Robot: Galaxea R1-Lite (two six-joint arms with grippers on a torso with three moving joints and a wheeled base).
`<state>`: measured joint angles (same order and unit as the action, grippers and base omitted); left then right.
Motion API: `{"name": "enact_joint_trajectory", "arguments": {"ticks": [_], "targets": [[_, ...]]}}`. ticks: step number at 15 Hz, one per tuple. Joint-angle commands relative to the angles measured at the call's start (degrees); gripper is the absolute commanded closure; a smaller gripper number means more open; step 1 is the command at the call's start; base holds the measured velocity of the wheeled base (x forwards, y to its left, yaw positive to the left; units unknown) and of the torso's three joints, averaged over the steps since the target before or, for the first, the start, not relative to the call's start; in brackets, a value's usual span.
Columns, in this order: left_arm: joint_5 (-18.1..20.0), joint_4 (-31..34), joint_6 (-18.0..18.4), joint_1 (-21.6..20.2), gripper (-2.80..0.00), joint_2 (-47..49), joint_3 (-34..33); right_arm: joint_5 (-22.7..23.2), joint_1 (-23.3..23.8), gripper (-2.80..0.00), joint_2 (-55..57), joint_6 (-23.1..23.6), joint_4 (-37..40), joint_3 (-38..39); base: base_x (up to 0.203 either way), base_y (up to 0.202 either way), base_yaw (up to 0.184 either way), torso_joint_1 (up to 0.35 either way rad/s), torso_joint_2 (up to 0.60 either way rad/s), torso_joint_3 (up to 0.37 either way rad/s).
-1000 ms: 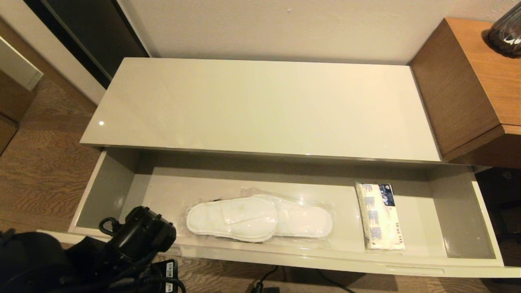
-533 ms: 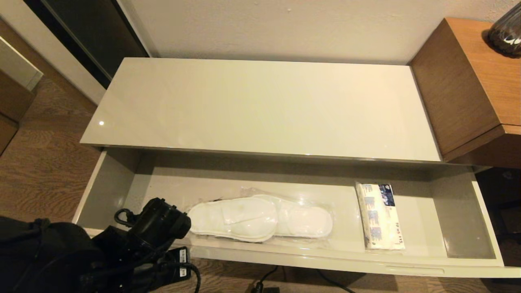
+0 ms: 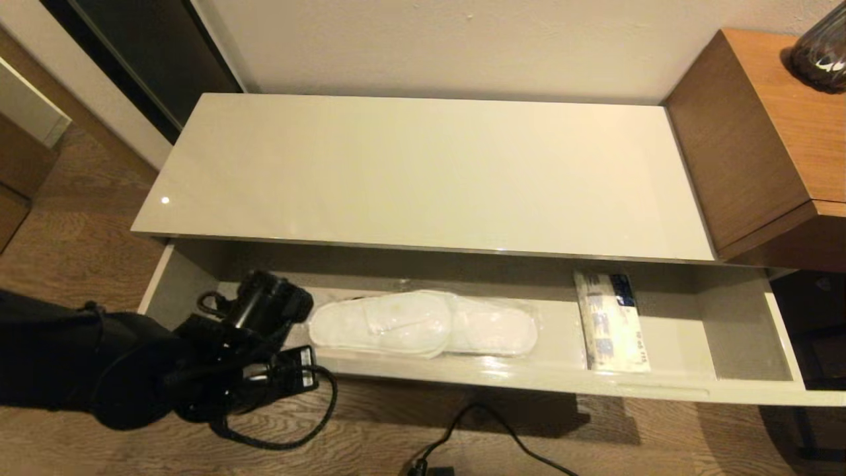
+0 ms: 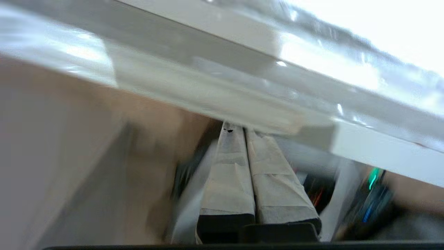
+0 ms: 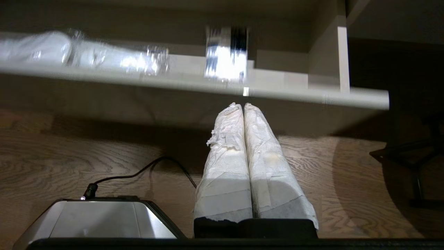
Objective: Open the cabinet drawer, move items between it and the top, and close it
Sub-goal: Close the drawer
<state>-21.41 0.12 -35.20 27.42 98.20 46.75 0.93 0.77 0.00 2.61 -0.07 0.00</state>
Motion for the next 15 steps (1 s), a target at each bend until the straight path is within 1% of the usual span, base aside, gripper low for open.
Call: {"name": "enact_joint_trajectory", "arguments": {"ticks": [1,4,7,8,9,10,11,15], "targets": [[-0.12,3.29,1.64,-2.12,0.00,-1.20,7.89,0.04,-0.06,0.00,-0.09,0.03,-0.07,0.00,0.000,0.000,0.000,0.000,0.00,0.000],[-0.08,9.80,4.01,-4.69,0.00,1.24,22.84,0.04,-0.03,0.00,-0.03,0.03,-0.01,0.00,0.000,0.000,0.000,0.000,0.00,0.000],[-0.07,15.37,7.98,-7.86,0.00,9.21,41.04,0.04,0.01,0.00,-0.01,0.03,-0.03,0.00,0.000,0.000,0.000,0.000,0.00,0.000],[-0.07,18.69,9.08,-8.70,0.00,10.96,46.70,0.04,0.02,0.00,-0.09,0.03,-0.10,0.00,0.000,0.000,0.000,0.000,0.00,0.000],[-0.05,23.87,9.93,-9.47,0.00,11.62,50.71,0.04,-0.04,0.00,0.00,0.03,-0.08,0.00,0.000,0.000,0.000,0.000,0.00,0.000],[0.03,27.03,10.31,-9.78,0.00,10.54,52.25,0.04,0.00,0.00,-0.06,0.03,-0.04,0.00,0.000,0.000,0.000,0.000,0.00,0.000],[0.10,28.28,10.45,-9.93,0.00,7.49,51.54,0.04,-0.02,0.00,-0.06,0.03,-0.01,0.00,0.000,0.000,0.000,0.000,0.00,0.000],[0.33,34.89,10.77,-9.49,0.00,-13.81,42.12,0.04,-0.01,0.00,0.00,0.03,-0.01,0.00,0.000,0.000,0.000,0.000,0.00,0.000]]}}
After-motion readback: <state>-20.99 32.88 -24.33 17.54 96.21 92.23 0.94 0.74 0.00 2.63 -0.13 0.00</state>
